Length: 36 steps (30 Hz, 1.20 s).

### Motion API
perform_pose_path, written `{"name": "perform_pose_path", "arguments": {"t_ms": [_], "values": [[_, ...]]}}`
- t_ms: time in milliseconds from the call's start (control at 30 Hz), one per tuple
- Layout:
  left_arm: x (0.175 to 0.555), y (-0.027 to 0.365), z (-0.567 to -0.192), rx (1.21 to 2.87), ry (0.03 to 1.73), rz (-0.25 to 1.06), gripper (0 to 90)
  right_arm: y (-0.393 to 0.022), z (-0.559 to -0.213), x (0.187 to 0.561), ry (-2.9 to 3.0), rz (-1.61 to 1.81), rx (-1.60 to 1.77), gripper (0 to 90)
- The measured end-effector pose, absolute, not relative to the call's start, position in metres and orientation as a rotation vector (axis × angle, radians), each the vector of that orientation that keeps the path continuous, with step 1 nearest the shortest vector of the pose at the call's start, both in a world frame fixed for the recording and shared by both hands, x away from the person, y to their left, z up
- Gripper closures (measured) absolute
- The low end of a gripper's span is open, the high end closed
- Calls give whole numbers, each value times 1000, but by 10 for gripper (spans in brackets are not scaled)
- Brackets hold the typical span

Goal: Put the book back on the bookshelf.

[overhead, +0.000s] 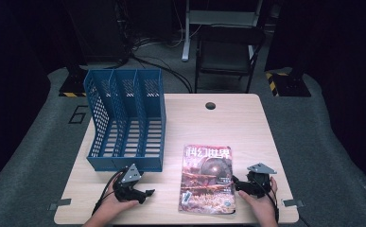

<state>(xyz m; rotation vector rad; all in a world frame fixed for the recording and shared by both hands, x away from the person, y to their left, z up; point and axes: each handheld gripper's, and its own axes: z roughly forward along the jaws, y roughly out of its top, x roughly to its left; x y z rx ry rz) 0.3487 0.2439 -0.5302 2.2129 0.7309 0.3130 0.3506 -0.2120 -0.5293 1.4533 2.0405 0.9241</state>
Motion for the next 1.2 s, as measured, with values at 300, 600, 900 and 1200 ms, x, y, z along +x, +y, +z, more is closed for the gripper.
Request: {"name": "perform_pose_path", "arguments": {"t_ms": [300, 600, 900, 1200], "values": [[349, 243, -530, 2211, 739, 322, 155, -211, -529, 349, 2027, 934, 1466, 176], [348, 242, -530, 2205, 758, 329, 155, -212, -529, 349, 2040, 943, 1428, 236], [348, 241, -530, 2204, 759, 331, 156, -206, -522, 350, 2093, 907, 1447, 382], [348, 241, -530, 2201, 759, 331, 156, -201, -509, 346, 2084, 964, 1443, 404]]}}
